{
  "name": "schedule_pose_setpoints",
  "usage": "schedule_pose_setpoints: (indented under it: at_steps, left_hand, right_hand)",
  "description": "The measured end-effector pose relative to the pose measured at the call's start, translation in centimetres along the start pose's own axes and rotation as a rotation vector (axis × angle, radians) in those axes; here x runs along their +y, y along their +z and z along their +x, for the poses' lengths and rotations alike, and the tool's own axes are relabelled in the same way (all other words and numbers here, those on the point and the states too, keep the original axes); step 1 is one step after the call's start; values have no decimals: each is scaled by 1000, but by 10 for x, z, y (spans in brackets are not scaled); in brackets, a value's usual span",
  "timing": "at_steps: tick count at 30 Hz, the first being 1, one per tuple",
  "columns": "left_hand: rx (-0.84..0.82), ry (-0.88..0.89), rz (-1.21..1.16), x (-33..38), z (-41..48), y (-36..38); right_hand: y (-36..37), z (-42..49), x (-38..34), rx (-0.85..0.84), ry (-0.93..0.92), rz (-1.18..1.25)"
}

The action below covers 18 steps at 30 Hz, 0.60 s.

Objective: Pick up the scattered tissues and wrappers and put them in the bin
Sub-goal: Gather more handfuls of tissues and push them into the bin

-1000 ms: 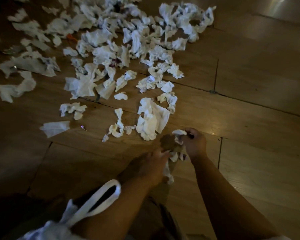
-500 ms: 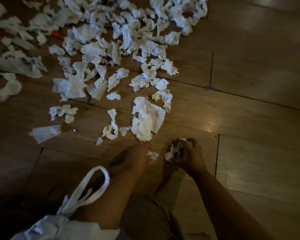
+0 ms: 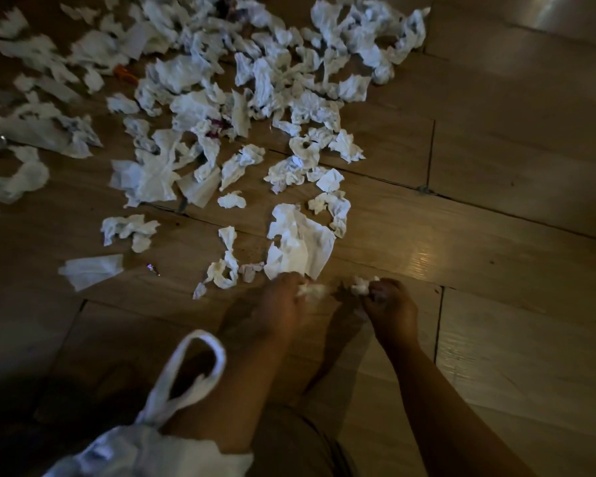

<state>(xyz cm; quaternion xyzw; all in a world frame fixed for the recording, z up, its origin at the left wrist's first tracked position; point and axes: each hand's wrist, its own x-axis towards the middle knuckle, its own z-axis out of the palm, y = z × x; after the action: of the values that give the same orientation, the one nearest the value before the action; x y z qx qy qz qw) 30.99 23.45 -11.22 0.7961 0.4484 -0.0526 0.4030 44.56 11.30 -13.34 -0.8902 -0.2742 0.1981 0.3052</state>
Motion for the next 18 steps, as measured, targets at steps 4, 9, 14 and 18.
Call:
schedule_pose_setpoints:
  at_steps: [4, 9, 14, 18]
  left_hand:
    - [209, -161, 103, -49, 15, -39]
    - [228, -292, 186, -84, 22, -50]
    - [77, -200, 77, -91, 20, -46]
    - [143, -223, -29, -92, 7, -51]
  right_hand:
    - [15, 22, -48, -20, -157, 172]
    - [56, 59, -83, -283, -235, -106]
    - [89, 52, -84, -513, -185, -352]
    - [81, 30, -88, -374, -225, -204]
